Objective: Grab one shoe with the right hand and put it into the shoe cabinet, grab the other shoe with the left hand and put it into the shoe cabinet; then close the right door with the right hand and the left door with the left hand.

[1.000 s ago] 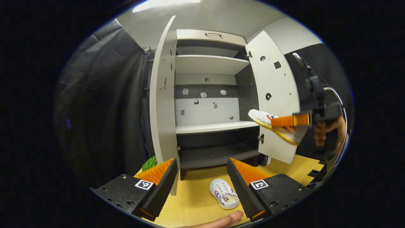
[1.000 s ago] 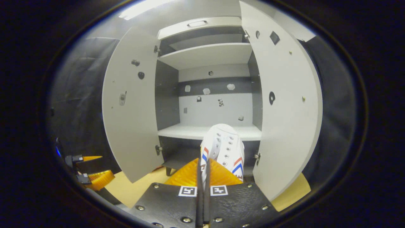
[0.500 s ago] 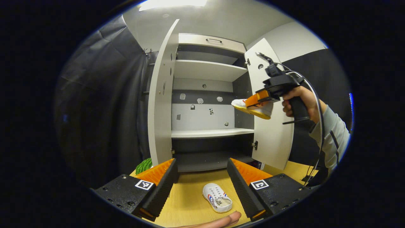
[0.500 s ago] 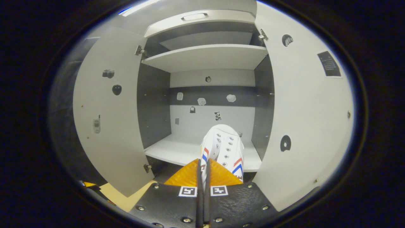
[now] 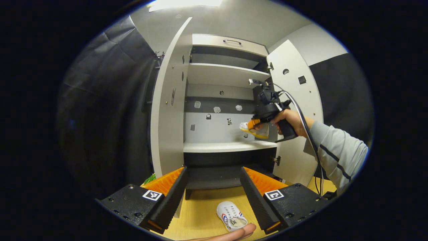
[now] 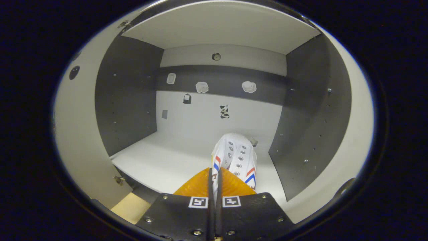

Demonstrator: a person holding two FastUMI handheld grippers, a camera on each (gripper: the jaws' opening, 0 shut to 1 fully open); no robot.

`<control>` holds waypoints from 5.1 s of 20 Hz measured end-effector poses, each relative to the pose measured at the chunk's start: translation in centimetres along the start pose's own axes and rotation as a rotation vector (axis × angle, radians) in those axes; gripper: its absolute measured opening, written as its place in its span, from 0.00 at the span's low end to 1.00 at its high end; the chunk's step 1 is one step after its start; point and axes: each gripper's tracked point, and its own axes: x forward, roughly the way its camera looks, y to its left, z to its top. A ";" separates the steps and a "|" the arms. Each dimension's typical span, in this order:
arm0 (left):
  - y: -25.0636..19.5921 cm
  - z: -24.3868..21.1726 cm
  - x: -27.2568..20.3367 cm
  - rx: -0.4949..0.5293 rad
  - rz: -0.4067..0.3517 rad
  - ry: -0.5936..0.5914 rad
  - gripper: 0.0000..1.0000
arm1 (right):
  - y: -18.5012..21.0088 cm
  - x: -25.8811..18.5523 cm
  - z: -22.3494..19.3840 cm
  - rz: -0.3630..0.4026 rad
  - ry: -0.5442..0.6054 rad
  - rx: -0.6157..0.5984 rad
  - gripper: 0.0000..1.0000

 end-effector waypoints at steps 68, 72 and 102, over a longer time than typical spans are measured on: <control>-4.2 -7.5 8.4 -0.095 -0.037 0.285 0.00 | -2.3 -26.8 -21.8 -0.118 -0.239 0.247 0.99; -3.3 -2.3 10.5 -0.102 -0.023 0.219 0.00 | -3.2 -27.8 -21.7 -0.151 -0.257 0.308 0.98; 0.6 -4.8 39.1 -0.353 0.085 0.474 0.01 | -1.4 -31.6 -21.1 -0.119 -0.273 0.255 1.00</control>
